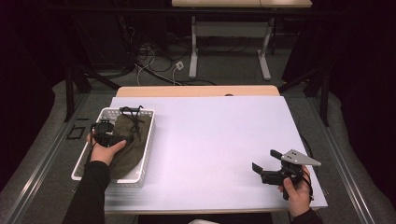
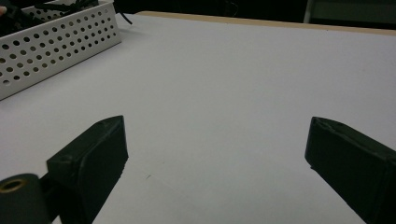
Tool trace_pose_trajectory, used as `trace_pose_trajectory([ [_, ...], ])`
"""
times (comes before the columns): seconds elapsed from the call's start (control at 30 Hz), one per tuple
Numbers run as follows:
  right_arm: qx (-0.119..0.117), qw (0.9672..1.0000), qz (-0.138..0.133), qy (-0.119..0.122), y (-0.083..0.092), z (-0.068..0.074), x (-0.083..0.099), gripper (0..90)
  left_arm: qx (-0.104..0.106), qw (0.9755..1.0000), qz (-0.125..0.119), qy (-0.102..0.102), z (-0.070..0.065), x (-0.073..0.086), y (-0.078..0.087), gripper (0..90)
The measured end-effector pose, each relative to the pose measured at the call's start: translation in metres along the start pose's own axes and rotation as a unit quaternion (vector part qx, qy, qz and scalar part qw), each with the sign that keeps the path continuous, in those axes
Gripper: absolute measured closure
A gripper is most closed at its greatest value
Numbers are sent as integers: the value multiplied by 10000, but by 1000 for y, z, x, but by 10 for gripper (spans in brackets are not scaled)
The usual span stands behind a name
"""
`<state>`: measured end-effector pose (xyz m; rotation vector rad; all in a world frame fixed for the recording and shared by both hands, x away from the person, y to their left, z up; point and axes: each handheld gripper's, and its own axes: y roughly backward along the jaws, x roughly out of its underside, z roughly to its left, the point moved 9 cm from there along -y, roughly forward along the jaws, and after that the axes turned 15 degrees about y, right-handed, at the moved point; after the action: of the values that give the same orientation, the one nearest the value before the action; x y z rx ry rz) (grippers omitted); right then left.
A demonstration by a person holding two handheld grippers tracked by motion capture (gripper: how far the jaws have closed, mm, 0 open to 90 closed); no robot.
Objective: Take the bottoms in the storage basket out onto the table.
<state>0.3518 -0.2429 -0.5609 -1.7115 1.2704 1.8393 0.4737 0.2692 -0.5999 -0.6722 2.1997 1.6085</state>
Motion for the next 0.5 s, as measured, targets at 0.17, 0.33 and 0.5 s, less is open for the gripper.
trace_pose_trajectory([
  [0.17,6,10000,0,21,-1,0,0,57,15,10000,50,21,0,1,-1,0],
  [0.33,4,10000,-8,23,-1,0,0,57,86,9998,140,133,1,2,-3,0],
  [0.5,8,10000,-17,20,-1,0,0,67,165,9993,239,225,1,3,-5,0],
])
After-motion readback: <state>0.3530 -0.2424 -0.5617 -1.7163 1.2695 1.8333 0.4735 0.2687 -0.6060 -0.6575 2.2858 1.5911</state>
